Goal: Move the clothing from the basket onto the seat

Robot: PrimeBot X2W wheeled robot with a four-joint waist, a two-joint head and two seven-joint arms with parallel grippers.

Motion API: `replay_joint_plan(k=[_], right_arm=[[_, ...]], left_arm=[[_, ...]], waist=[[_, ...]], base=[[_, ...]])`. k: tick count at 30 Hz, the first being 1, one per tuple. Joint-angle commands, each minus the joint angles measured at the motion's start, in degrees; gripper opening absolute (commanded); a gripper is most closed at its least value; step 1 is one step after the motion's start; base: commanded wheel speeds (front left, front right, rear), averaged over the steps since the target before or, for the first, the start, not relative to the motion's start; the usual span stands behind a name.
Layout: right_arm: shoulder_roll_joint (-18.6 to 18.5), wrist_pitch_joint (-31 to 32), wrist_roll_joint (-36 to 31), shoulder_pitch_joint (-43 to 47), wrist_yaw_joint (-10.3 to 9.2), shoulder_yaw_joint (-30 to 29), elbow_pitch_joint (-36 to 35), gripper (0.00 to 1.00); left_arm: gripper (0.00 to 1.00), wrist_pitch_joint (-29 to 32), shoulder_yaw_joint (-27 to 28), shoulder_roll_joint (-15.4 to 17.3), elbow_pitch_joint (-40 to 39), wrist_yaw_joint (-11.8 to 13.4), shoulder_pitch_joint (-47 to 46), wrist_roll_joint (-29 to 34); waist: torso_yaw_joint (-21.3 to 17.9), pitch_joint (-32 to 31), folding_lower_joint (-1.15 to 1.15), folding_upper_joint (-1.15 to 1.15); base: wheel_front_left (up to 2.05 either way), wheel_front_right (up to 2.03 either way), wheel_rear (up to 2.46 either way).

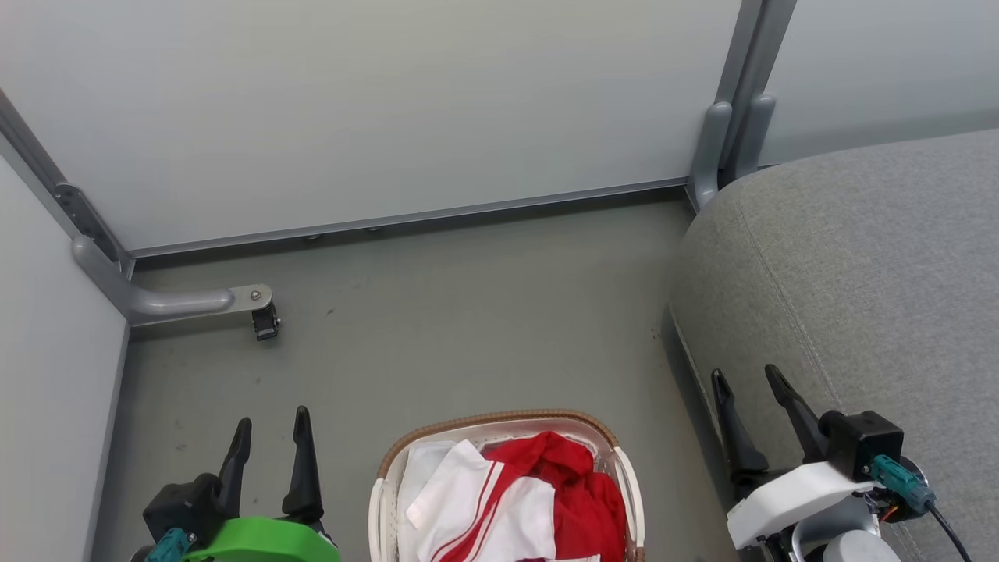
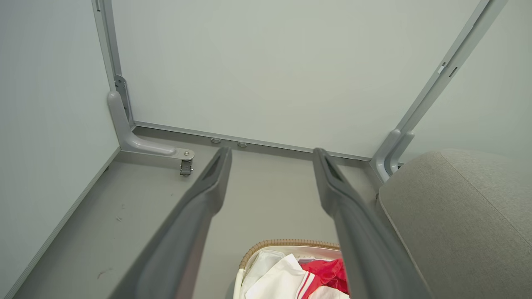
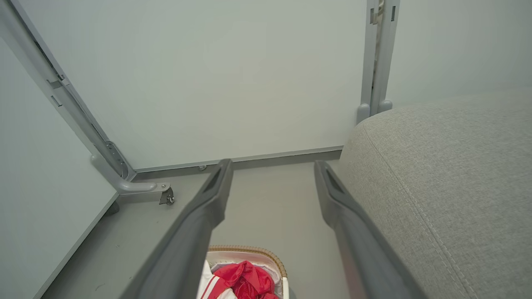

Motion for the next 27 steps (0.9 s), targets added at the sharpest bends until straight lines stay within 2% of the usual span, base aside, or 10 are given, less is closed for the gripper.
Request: replay_joint_plan(k=[1, 27], right_arm=[[-0.32, -0.67, -1.31, 0.59, 0.0, 0.21, -0.28, 1.0], [-0.44, -3.06, -10.44, 1.15, 0.0, 1.3, -0.98, 1.0]], left_arm=[[1.0, -0.6, -0.12, 0.47, -0.02, -0.19, 0.58, 1.25], [1.0, -2.91, -1.49, 0.53, 1.15, 0.14, 1.3, 9.58]], waist=[[0.02, 0.03, 0.0, 0.0], [0.26, 0.28, 0.0, 0.0]], base=[[0.0, 0.0, 0.0], [0.0, 0.0, 0.0]])
